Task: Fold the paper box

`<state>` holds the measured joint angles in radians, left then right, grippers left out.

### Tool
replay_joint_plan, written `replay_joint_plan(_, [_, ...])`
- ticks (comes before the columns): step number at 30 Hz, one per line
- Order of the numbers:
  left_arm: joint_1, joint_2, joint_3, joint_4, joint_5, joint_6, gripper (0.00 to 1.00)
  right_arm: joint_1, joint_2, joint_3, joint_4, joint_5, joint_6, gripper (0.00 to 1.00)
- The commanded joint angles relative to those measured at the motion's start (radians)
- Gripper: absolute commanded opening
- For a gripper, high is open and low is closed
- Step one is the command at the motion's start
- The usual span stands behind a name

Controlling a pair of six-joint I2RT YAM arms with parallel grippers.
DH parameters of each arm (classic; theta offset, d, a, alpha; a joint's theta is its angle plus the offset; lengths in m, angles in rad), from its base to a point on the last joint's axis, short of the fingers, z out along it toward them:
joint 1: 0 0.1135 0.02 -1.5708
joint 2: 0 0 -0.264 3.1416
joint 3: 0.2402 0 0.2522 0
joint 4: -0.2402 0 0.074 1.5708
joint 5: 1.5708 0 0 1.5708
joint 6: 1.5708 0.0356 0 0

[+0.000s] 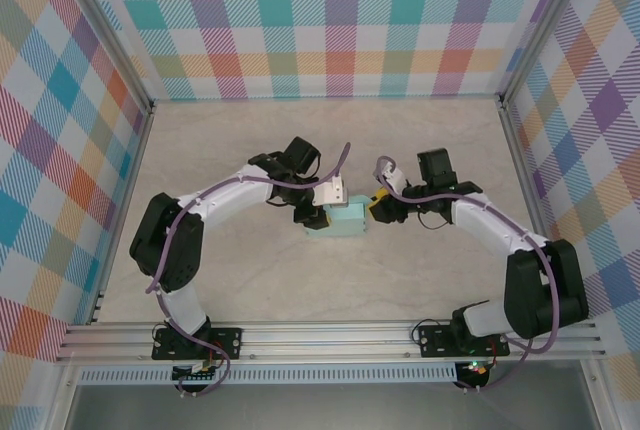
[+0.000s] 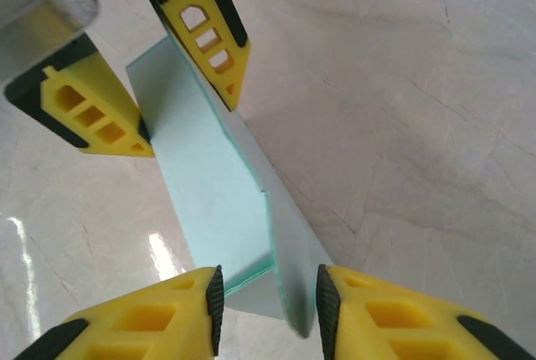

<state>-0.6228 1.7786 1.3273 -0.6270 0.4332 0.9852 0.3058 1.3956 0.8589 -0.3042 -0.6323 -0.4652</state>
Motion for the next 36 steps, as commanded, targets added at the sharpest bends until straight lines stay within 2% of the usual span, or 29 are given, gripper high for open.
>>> replay_joint_plan(1, [0.008, 0.055, -0.008, -0.042, -0.003, -0.027, 0.45, 0.026, 0.014, 0.05, -0.049, 0.041, -0.039, 0.33])
replay_joint_plan(10, [0.005, 0.088, 0.017, -0.021, -0.022, -0.147, 0.45, 0.096, 0.007, 0.071, -0.066, 0.173, 0.074, 0.21])
replay_joint_plan(13, [0.003, 0.09, 0.009, 0.01, 0.004, -0.192, 0.45, 0.108, -0.01, 0.037, -0.005, 0.218, 0.18, 0.13])
replay_joint_plan(18, [-0.01, 0.089, 0.007, 0.023, -0.011, -0.208, 0.47, 0.133, -0.007, 0.016, 0.078, 0.254, 0.407, 0.09])
replay_joint_plan(22, [-0.019, 0.089, 0.012, 0.027, -0.017, -0.206, 0.47, 0.173, 0.001, 0.043, 0.075, 0.281, 0.49, 0.08])
replay_joint_plan(27, [-0.029, 0.1, 0.033, 0.02, -0.042, -0.214, 0.48, 0.197, 0.009, 0.077, 0.034, 0.315, 0.516, 0.08])
replay_joint_plan(36, [-0.041, 0.103, 0.02, 0.057, -0.072, -0.25, 0.49, 0.216, 0.038, 0.0, 0.11, 0.329, 0.601, 0.04])
